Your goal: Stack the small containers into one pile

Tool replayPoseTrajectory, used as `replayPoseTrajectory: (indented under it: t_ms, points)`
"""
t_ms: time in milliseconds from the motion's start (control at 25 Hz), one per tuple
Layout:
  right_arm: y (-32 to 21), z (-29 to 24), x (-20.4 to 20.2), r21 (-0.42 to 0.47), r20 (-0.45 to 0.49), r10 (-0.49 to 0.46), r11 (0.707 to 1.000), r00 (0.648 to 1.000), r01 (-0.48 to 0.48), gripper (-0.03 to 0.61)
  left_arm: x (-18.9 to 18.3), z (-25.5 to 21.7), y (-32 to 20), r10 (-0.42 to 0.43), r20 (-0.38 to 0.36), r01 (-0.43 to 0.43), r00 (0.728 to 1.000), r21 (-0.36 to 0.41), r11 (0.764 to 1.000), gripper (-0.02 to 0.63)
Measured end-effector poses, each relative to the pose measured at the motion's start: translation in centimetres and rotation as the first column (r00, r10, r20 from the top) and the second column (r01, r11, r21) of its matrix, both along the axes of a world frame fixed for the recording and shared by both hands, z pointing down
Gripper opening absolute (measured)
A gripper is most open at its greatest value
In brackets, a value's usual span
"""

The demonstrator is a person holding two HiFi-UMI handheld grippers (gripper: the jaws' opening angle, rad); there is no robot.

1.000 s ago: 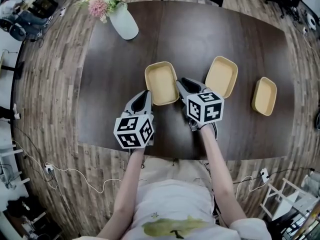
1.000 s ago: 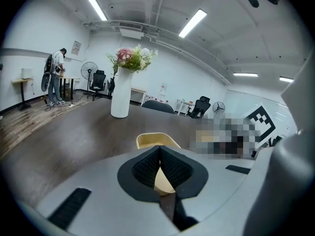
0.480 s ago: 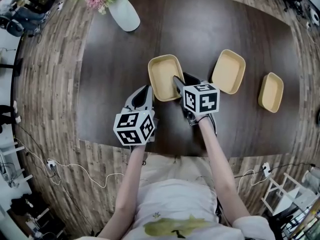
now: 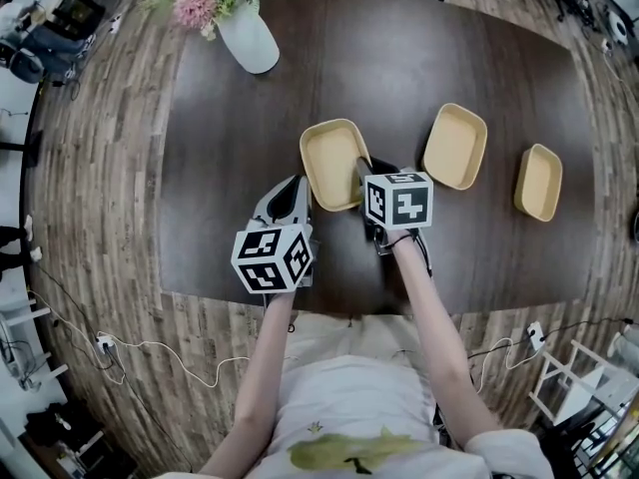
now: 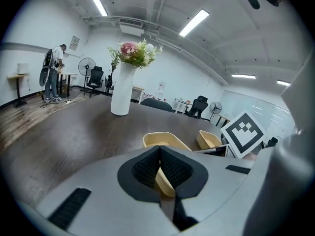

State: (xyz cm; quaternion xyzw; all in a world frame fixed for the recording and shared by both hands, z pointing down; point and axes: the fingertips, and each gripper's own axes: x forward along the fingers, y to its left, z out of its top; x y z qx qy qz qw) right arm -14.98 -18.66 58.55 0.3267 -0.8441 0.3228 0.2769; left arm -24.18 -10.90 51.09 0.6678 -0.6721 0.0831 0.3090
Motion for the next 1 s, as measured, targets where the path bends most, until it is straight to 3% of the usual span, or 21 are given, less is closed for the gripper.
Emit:
replayPoseTrajectory:
  t_ms: [440, 1000]
  points:
    - [-1.5, -2.8, 3.1, 0.048, 0.016, 0.16, 0.986, 0.987, -0.16, 0.031, 0.2, -2.4, -2.2, 0.062, -0.002, -0.062, 0.998, 0.073, 0.995, 0.025]
    - [-4.7, -7.4, 10.8, 0.097, 0.111, 0.347, 0.929, 0.931, -0.357, 0.031, 5.1, -4.5, -5.0, 0.147, -0.001, -0.146, 0.989, 0.107, 0.983, 0.025]
